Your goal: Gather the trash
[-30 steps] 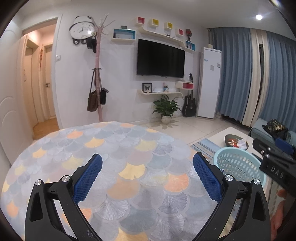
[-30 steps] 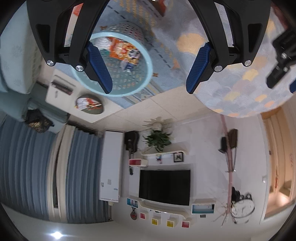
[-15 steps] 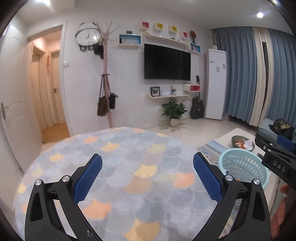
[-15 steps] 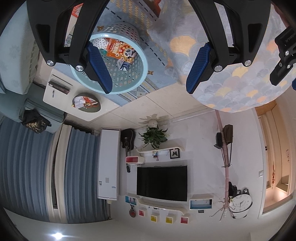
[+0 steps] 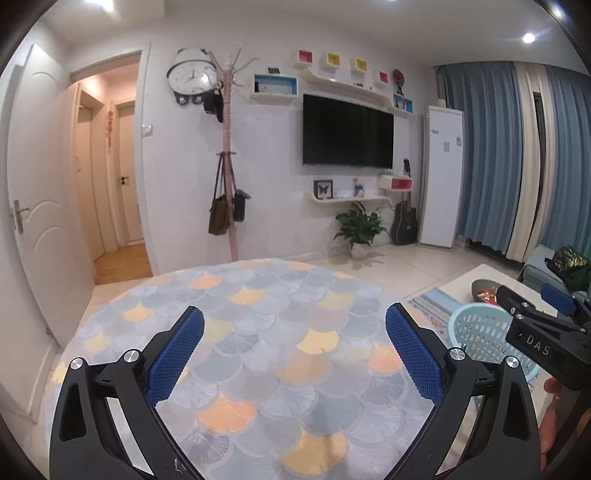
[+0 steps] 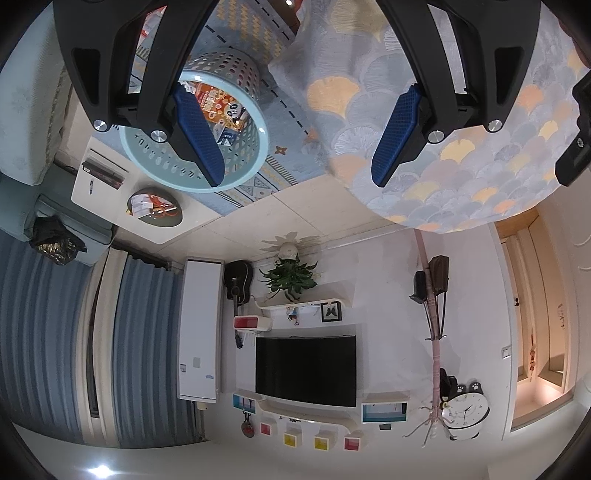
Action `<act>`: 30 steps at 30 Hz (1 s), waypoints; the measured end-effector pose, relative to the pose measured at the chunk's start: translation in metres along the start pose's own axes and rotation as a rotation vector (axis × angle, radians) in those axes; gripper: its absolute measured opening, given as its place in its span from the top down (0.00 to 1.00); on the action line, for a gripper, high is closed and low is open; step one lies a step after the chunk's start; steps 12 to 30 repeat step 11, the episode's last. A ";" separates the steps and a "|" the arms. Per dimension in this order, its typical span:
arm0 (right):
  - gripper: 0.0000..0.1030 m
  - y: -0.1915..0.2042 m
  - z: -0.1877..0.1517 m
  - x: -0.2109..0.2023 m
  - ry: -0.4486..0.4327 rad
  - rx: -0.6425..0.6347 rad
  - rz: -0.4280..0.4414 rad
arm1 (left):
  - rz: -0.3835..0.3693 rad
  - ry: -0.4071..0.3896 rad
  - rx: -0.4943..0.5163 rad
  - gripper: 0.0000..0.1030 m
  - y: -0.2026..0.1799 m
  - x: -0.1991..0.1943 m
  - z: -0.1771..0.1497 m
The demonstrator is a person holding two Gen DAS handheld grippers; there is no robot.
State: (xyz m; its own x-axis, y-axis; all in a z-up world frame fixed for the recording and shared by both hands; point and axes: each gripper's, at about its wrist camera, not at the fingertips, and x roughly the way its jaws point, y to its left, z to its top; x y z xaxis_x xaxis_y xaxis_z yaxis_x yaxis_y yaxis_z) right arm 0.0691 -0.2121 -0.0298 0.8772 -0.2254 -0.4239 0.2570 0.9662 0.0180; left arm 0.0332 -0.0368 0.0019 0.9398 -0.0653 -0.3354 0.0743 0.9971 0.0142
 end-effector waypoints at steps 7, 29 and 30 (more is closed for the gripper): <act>0.25 0.007 -0.001 0.002 0.003 -0.012 0.002 | -0.015 0.047 -0.028 0.07 0.008 0.009 0.002; 0.25 0.007 0.001 0.004 0.007 -0.014 0.006 | -0.007 0.051 -0.037 0.07 0.014 0.011 0.002; 0.25 0.007 0.001 0.004 0.007 -0.014 0.006 | -0.007 0.051 -0.037 0.07 0.014 0.011 0.002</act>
